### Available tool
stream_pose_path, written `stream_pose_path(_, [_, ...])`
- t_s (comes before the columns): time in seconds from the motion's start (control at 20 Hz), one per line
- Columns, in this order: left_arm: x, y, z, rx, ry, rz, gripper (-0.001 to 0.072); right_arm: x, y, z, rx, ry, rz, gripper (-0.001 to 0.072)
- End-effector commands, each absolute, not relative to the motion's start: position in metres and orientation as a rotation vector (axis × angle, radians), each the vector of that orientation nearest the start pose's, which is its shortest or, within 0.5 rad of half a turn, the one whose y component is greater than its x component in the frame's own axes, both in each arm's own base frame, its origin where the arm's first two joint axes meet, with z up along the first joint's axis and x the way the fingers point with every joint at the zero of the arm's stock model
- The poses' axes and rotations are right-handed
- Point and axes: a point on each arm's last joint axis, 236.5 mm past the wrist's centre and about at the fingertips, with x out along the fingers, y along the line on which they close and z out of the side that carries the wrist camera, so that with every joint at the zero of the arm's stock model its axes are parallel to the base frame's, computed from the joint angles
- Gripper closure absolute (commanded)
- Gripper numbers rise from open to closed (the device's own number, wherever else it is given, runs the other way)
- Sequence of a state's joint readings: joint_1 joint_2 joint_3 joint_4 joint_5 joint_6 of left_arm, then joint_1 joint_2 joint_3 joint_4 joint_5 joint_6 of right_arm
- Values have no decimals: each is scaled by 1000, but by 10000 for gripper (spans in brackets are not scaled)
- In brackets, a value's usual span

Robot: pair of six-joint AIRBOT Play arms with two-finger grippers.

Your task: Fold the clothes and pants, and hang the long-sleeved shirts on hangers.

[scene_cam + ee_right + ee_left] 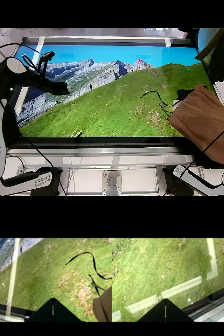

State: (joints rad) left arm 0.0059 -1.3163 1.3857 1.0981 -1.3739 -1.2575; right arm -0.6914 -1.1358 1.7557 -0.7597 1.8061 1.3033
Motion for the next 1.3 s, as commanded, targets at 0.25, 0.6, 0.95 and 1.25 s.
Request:
stream_pose_path(0.25, [386,-103,85,-118,1202,-521,683,314,-43,278,394,878,307,672])
stream_pose_path(0.6, [399,-99,80,-109,1176,-499,670,314,-43,278,394,878,307,672])
stream_pose_path(0.95, [373,181,66,318,1341,433,159,367,-84,318,382,585,154,672])
stream_pose_path(1.25, [319,320,52,-87,1204,774,29,382,-69,345,501,481,194,170])
